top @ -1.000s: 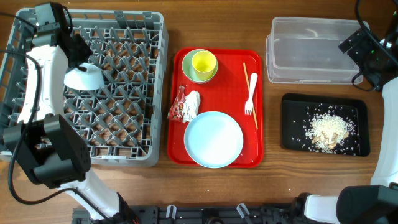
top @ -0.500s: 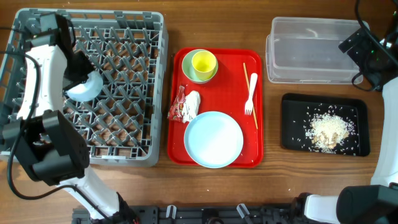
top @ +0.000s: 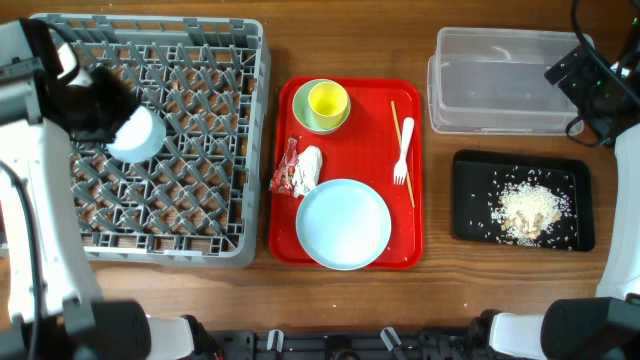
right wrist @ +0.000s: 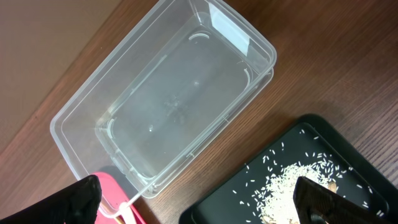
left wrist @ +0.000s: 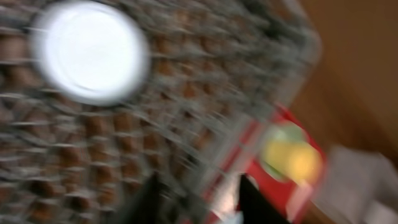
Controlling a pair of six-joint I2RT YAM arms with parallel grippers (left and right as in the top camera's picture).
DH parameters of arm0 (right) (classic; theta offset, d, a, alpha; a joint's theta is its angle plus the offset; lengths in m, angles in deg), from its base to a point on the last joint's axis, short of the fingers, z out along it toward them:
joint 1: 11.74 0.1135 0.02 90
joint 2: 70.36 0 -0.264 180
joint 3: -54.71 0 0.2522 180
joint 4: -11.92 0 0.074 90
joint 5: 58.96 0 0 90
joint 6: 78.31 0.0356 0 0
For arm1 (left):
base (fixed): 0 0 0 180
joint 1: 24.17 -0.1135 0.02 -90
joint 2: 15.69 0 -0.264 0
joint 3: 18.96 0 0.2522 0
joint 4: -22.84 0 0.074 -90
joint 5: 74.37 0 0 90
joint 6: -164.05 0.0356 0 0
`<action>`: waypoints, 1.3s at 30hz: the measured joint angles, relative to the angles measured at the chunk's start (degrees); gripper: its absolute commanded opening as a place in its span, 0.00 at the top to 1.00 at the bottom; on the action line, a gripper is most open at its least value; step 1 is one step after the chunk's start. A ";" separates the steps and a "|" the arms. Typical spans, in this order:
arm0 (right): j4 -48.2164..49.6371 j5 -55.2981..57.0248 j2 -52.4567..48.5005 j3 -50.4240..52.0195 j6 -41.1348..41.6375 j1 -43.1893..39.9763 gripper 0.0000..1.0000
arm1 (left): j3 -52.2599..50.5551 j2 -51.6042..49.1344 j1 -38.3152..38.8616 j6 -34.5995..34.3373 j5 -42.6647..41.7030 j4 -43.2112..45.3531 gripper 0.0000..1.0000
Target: Sort waste into correct bins and load items into the dishwasher rack
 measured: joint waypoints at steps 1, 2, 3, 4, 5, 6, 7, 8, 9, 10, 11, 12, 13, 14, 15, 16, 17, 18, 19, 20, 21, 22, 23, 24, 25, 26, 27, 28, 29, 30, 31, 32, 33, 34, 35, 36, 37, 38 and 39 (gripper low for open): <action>-0.02 0.00 0.00 0.00 0.00 0.00 0.00 | 0.00 0.92 1.40 0.15 -2.71 -0.22 0.00; 0.00 0.00 0.00 0.00 0.00 0.00 0.00 | 0.04 1.46 3.19 0.48 -4.92 -0.66 0.00; -0.02 0.00 0.00 0.00 0.00 0.00 0.00 | 0.09 1.70 5.92 0.76 -6.75 -1.36 0.01; -0.02 0.00 0.00 0.00 0.00 0.00 0.00 | 0.09 1.62 8.92 1.16 -7.96 -1.97 0.01; -0.02 0.00 0.00 0.00 0.00 0.00 0.00 | 0.09 1.27 12.24 1.36 -8.17 -2.38 0.03; -0.02 0.00 0.00 0.00 0.00 0.00 0.00 | 0.09 0.83 15.58 1.53 -8.07 -2.67 0.04; 0.00 0.00 0.00 0.00 0.00 0.00 0.01 | 0.09 0.44 18.16 1.57 -7.52 -2.86 0.05; -0.02 0.00 0.00 0.00 0.00 0.00 0.00 | 0.09 -0.20 21.51 1.66 -6.60 -2.99 0.06; 0.00 0.00 0.00 0.00 0.00 0.00 0.00 | 0.09 -0.66 23.91 1.70 -5.84 -2.99 0.06; -0.02 0.00 0.00 0.00 0.00 0.00 0.00 | 0.09 -1.44 27.17 1.70 -4.46 -2.97 0.07; -0.02 0.00 0.00 0.00 0.00 0.00 0.00 | 0.09 -2.47 30.99 1.51 -2.54 -2.97 0.09; 0.00 0.00 0.00 0.00 0.00 0.00 0.00 | 0.09 -3.26 33.24 0.98 -1.25 -2.99 0.11; -0.02 0.00 0.00 0.00 0.00 0.00 0.00 | 0.09 -4.20 35.91 0.15 1.11 -2.99 0.16; 0.00 0.00 0.00 0.00 0.00 0.00 0.00 | 0.09 -4.92 37.53 -0.50 2.67 -2.99 0.23; -0.02 0.00 0.00 0.00 0.00 0.00 0.00 | 0.09 -5.86 39.54 -1.09 4.68 -3.02 0.34; 0.00 0.00 0.00 0.00 0.00 0.00 0.00 | 0.09 -6.75 41.16 -1.38 6.47 -3.02 0.35; 0.00 0.00 0.00 0.00 0.00 0.00 0.00 | 0.09 -7.52 42.42 -1.99 7.72 -3.02 0.31; -0.02 0.00 0.00 0.00 0.00 0.00 0.00 | 0.09 -8.09 43.39 -2.43 8.98 -2.99 0.20; 0.00 0.00 0.00 0.00 0.00 0.00 0.00 | 0.09 -8.41 43.85 -2.80 9.88 -3.02 0.05; -0.02 0.00 0.00 0.00 0.00 0.00 0.00 | 0.07 -8.61 44.11 -3.39 11.32 -3.15 0.00; -0.02 0.00 0.00 0.00 0.00 0.00 0.00 | 0.07 -8.59 44.00 -4.33 12.63 -3.63 0.00; 0.00 0.00 0.00 0.00 0.00 0.00 0.00 | 0.07 -8.44 43.43 -4.98 14.08 -4.39 0.00; 0.00 0.00 0.00 0.00 0.00 0.00 0.00 | 0.09 -8.28 42.77 -5.57 15.21 -5.29 0.00; -0.02 0.00 0.00 0.00 0.00 0.00 0.00 | 0.09 -7.93 41.33 -6.58 16.90 -7.02 0.00; 0.00 0.00 0.00 0.00 0.00 0.00 0.00 | 0.09 -7.21 39.01 -7.67 18.71 -8.35 0.00; 0.00 0.00 0.00 0.00 0.00 0.00 0.00 | 0.09 -6.58 37.31 -8.22 19.78 -8.98 0.00; 0.00 0.00 0.00 0.00 0.00 0.00 0.00 | 0.09 -5.46 34.05 -9.20 20.68 -9.86 0.00; 0.00 0.00 0.00 0.00 0.00 0.00 0.00 | 0.09 -4.55 31.41 -9.90 21.20 -10.67 0.00; 0.00 0.00 0.00 0.00 0.00 0.00 0.00 | 0.09 -3.28 27.54 -11.06 21.81 -11.89 0.00; 0.00 0.00 0.00 0.00 0.00 0.00 0.00 | 0.11 -2.01 23.65 -12.22 22.23 -13.27 0.00; 0.00 0.00 0.00 0.00 0.00 0.00 0.00 | 0.11 -0.85 19.91 -13.09 22.64 -14.56 0.00; 0.00 -0.02 0.00 0.00 0.04 0.00 0.00 | 0.11 -0.28 18.10 -14.08 23.02 -15.30 0.00; 0.02 -0.09 0.00 0.00 0.44 0.00 0.00 | 0.11 0.98 13.27 -14.51 23.21 -17.14 0.00; 0.09 -0.57 0.00 0.00 1.70 0.00 0.00 | 0.11 1.36 11.10 -14.91 23.26 -17.84 0.00; 0.24 -1.14 0.00 0.00 3.37 -0.02 0.00 | 0.11 1.44 8.96 -15.23 23.17 -18.27 0.00; 0.24 -1.81 0.00 0.00 5.57 0.00 0.00 | 0.11 1.44 6.73 -15.43 23.21 -18.36 0.00; 0.22 -2.34 0.00 0.00 7.50 0.00 0.00 | 0.11 1.42 5.27 -15.56 23.21 -18.34 0.00; 0.00 -3.17 0.00 0.00 9.25 0.00 0.00 | 0.11 1.42 3.43 -15.65 23.26 -18.36 0.00; -0.42 -5.18 0.00 0.00 11.28 -0.02 0.02 | 0.11 1.42 1.92 -15.69 23.26 -18.40 0.00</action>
